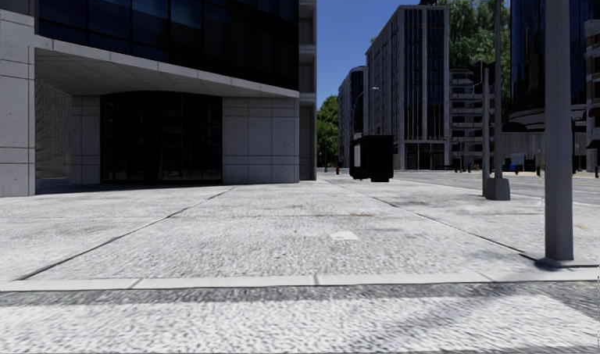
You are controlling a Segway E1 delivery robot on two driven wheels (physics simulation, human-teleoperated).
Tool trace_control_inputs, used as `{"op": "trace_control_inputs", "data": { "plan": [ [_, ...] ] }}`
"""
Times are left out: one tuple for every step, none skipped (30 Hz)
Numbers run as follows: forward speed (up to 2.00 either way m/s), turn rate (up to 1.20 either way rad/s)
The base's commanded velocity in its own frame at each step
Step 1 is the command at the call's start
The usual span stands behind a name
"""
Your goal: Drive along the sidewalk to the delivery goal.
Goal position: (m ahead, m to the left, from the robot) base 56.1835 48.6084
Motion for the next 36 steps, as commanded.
{"op": "trace_control_inputs", "data": {
  "plan": [
    [2.0, 0.0],
    [2.0, 0.0],
    [2.0, 0.0],
    [2.0, 0.0],
    [2.0, 0.0],
    [2.0, 0.0],
    [2.0, 0.0],
    [2.0, 0.0],
    [2.0, 0.0],
    [2.0, 0.0],
    [2.0, 0.0],
    [2.0, 0.0],
    [2.0, 0.0],
    [2.0, 0.0],
    [2.0, 0.0],
    [2.0, 0.0],
    [2.0, 0.0],
    [2.0, 0.0],
    [2.0, 0.0],
    [2.0, 0.0],
    [2.0, 0.0],
    [2.0, 0.0],
    [2.0, 0.0],
    [2.0, 0.0],
    [2.0, 0.0],
    [2.0, 0.0],
    [2.0, 0.0],
    [2.0, 0.0],
    [2.0, 0.0],
    [2.0, 0.0],
    [2.0, 0.0],
    [2.0, 0.0],
    [2.0, 0.0],
    [2.0, 0.0],
    [2.0, 0.0],
    [2.0, 0.0]
  ]
}}
